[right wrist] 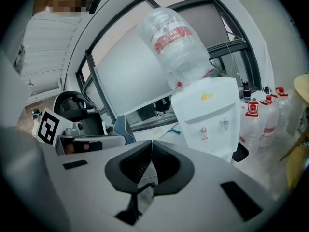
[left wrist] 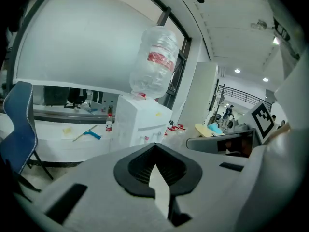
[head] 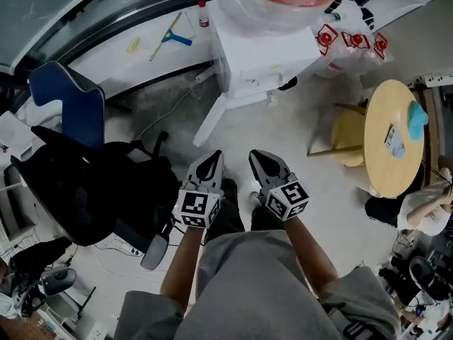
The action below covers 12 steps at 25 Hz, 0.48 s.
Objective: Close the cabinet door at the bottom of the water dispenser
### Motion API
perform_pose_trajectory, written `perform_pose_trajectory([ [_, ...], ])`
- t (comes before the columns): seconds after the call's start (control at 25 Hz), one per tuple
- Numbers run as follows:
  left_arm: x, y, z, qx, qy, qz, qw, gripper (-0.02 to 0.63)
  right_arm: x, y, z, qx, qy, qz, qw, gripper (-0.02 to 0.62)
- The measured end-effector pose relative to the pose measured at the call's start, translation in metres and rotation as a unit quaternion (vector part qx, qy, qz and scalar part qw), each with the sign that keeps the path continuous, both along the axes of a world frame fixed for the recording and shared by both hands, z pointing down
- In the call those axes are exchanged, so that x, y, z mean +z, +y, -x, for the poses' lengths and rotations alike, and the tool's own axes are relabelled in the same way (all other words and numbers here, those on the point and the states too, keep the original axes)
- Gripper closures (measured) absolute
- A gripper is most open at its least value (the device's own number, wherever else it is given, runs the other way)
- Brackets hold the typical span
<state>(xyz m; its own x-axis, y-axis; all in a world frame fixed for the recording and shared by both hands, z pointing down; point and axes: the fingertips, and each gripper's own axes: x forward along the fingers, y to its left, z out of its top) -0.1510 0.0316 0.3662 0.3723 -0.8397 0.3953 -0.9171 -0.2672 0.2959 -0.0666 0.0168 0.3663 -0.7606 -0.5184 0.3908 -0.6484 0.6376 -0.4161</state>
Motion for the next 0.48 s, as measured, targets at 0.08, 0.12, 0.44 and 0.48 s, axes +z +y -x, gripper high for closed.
perform_pose_trajectory([
  [0.08,0.012,-0.004,0.007,0.005,0.001,0.003,1.0000,0.599,0.009,-0.006,0.010,0.001,0.001,0.005,1.000,0.583],
  [0.12,0.018,-0.007,0.010,0.005,0.000,0.004,1.0000,0.599,0.014,-0.009,0.014,0.000,0.002,0.008,1.000,0.583],
  [0.44,0.092,-0.012,0.039,-0.024,-0.005,0.042,0.9988,0.599,0.073,-0.021,0.037,-0.015,0.000,0.053,0.998,0.584],
  [0.48,0.102,-0.014,0.043,-0.030,-0.006,0.043,0.9986,0.599,0.081,-0.024,0.040,-0.014,-0.005,0.060,0.998,0.583],
])
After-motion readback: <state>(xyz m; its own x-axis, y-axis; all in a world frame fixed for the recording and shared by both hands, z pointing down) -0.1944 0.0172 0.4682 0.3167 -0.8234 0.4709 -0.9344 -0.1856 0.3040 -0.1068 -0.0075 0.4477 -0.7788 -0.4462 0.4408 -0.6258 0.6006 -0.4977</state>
